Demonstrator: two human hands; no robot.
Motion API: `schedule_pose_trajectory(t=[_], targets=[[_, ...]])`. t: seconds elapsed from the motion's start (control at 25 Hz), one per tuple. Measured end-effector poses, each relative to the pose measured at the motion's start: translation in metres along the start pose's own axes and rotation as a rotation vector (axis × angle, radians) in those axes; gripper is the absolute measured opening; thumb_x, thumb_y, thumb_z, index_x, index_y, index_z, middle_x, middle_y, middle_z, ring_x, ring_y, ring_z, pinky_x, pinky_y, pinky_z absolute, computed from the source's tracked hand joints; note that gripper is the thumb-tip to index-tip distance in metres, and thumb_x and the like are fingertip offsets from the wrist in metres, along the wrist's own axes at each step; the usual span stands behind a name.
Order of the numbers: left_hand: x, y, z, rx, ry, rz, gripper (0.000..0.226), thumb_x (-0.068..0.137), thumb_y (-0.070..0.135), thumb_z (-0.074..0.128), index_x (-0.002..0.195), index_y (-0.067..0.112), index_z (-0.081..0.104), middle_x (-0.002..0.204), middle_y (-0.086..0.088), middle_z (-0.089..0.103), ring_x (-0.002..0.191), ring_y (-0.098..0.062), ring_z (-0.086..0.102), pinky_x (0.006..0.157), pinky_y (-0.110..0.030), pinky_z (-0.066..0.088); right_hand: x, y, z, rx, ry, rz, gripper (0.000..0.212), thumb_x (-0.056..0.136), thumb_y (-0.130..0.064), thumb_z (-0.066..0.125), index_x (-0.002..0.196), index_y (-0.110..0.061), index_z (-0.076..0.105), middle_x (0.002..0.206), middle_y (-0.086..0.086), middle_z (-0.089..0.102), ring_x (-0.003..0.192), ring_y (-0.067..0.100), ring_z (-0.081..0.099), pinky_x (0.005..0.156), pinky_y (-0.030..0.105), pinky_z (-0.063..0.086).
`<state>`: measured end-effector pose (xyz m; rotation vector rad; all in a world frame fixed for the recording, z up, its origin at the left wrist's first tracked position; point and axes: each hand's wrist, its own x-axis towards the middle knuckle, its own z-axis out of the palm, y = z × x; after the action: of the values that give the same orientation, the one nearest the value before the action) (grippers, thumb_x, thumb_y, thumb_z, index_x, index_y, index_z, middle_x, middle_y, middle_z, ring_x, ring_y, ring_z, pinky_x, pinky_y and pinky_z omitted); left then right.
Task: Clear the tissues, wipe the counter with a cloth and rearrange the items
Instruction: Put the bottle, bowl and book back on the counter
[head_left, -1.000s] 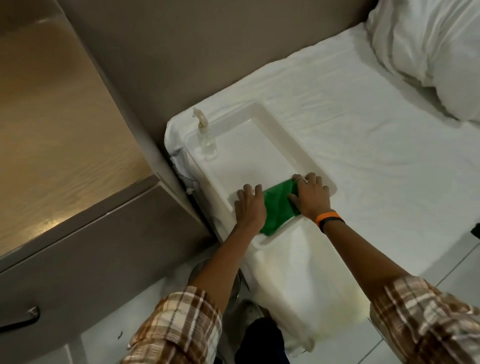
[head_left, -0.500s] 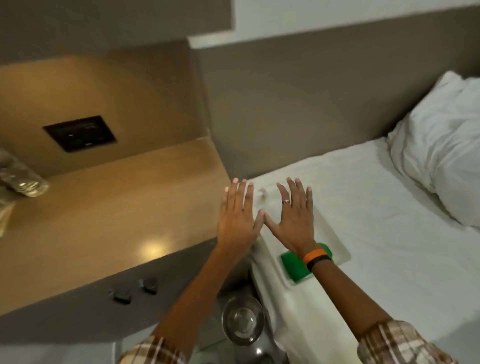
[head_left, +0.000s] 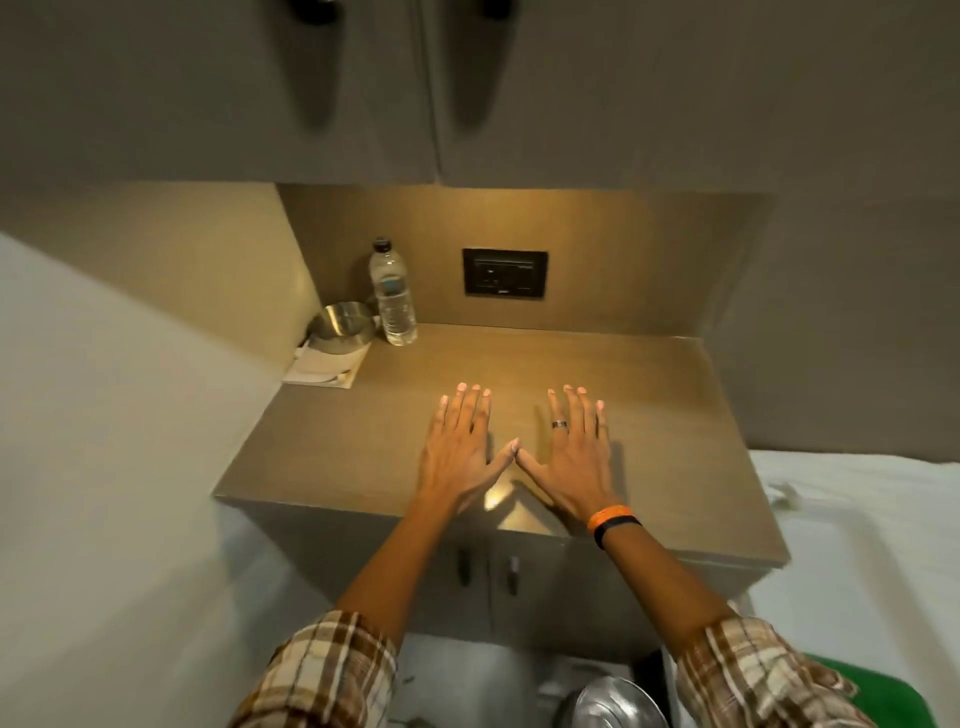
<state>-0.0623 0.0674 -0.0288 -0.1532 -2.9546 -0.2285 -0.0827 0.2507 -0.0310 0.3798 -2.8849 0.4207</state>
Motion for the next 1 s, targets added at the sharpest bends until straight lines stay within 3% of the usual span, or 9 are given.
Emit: schedule_pose_trajectory(t=[0.2,0.4,0.6,0.76,0.88,1.0], targets=[[0.022,-0.134,0.002,-0.022,-0.017,-0.14,0.084,0.097,0.072,0.015,0.159,0.017,0.006,0.169,-0.006,0.007,0.155,-0.021,-0.003,0.125,-0.043,-0.005,0.082,-0.106,0.066,0.128,-0.097,0.008,0.096,0.089,-0.075,0.043,0.159,-0.013,0.024,0.166,0.018,0.024,0.156,0.032,0.017,0.129,0.049,0.014],[0.043,-0.205,0.019,-0.036,-0.068,-0.103,0.082,0.098,0.067,0.017,0.159,0.015,0.005,0.169,-0.009,0.007,0.156,-0.021,0.0,0.126,-0.041,-0.002,0.167,-0.172,0.105,0.374,-0.127,0.109,0.083,0.093,-0.056,0.06,0.156,-0.012,0.029,0.162,0.014,0.031,0.147,0.031,0.036,0.12,0.045,0.037],[0.061,-0.218,0.033,-0.014,-0.076,-0.069,0.084,0.096,0.065,0.022,0.157,0.007,0.019,0.166,-0.015,0.017,0.155,-0.025,0.008,0.127,-0.046,0.008,0.241,-0.228,0.117,0.704,-0.02,0.221,0.076,0.086,-0.038,0.075,0.149,-0.023,0.035,0.144,0.007,0.053,0.129,0.026,0.056,0.106,0.044,0.051],[0.069,-0.217,0.038,0.015,-0.069,-0.045,0.094,0.091,0.07,0.006,0.154,0.003,0.028,0.163,-0.02,0.026,0.154,-0.028,0.014,0.126,-0.047,0.011,0.265,-0.242,0.13,0.575,0.047,0.353,0.06,0.09,-0.043,0.071,0.132,-0.008,0.048,0.123,0.015,0.068,0.112,0.035,0.066,0.095,0.048,0.055],[0.074,-0.212,0.036,0.011,-0.092,-0.047,0.095,0.091,0.071,0.005,0.156,0.004,0.022,0.165,-0.018,0.021,0.155,-0.028,0.011,0.126,-0.047,0.011,0.259,-0.232,0.126,0.595,0.069,0.342,0.057,0.089,-0.037,0.073,0.132,-0.008,0.048,0.122,0.014,0.068,0.112,0.035,0.067,0.095,0.048,0.056],[0.078,-0.189,0.038,-0.011,-0.106,-0.055,0.089,0.094,0.07,0.018,0.158,0.008,0.008,0.168,-0.014,0.01,0.156,-0.026,0.004,0.127,-0.047,0.008,0.237,-0.195,0.109,0.61,0.11,0.332,0.058,0.087,-0.033,0.074,0.134,-0.01,0.049,0.118,0.014,0.071,0.11,0.035,0.068,0.09,0.044,0.056]])
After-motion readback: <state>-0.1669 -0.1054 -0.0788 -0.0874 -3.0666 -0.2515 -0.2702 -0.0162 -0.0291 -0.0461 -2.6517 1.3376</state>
